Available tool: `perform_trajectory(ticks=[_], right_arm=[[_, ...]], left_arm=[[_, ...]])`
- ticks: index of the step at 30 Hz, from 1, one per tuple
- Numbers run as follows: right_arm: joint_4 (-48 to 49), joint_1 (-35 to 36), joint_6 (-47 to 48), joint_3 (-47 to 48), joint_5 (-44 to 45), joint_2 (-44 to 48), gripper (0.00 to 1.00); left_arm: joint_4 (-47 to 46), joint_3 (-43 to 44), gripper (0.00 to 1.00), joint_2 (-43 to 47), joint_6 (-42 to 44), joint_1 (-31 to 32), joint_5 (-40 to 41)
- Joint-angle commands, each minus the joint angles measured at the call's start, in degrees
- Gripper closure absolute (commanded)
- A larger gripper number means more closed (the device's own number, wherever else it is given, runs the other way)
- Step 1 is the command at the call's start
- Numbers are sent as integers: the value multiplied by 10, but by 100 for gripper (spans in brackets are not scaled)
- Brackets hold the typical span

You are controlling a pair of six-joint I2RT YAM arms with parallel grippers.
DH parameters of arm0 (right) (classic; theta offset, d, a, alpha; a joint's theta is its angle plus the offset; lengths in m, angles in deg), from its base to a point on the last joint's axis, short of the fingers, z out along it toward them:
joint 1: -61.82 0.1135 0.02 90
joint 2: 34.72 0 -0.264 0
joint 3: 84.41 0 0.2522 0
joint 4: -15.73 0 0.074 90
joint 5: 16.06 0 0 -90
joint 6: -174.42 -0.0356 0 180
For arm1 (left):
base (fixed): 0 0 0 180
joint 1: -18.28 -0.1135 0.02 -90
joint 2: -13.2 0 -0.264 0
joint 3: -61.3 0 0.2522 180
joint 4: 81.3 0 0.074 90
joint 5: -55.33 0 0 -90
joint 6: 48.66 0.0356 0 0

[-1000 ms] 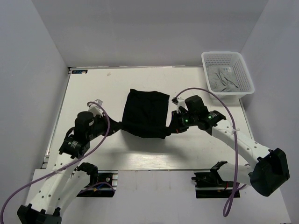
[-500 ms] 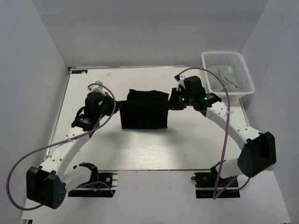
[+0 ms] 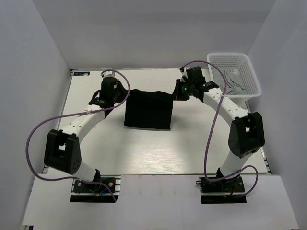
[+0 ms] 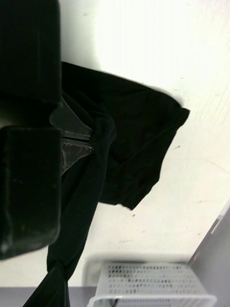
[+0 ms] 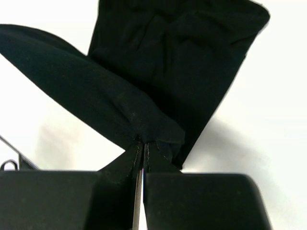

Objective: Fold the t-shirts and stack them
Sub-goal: Fold the long partially folded tshirt into a neat square

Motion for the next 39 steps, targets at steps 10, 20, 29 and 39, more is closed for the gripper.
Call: perform_trajectory(ticks=[10, 20, 29, 39], right_arm=[[2, -48, -15, 137, -9, -147, 100], [-28, -77, 2, 365, -51, -313, 10], [134, -61, -1, 107, -135, -129, 10], [190, -48, -24, 169, -178, -254, 10]], left_arm=[[-19, 172, 100, -212, 35, -15, 18], [81, 366, 0, -352, 40, -40, -12], [33, 292, 0, -298, 98, -27, -145], [27, 380, 0, -424, 125, -27, -254]])
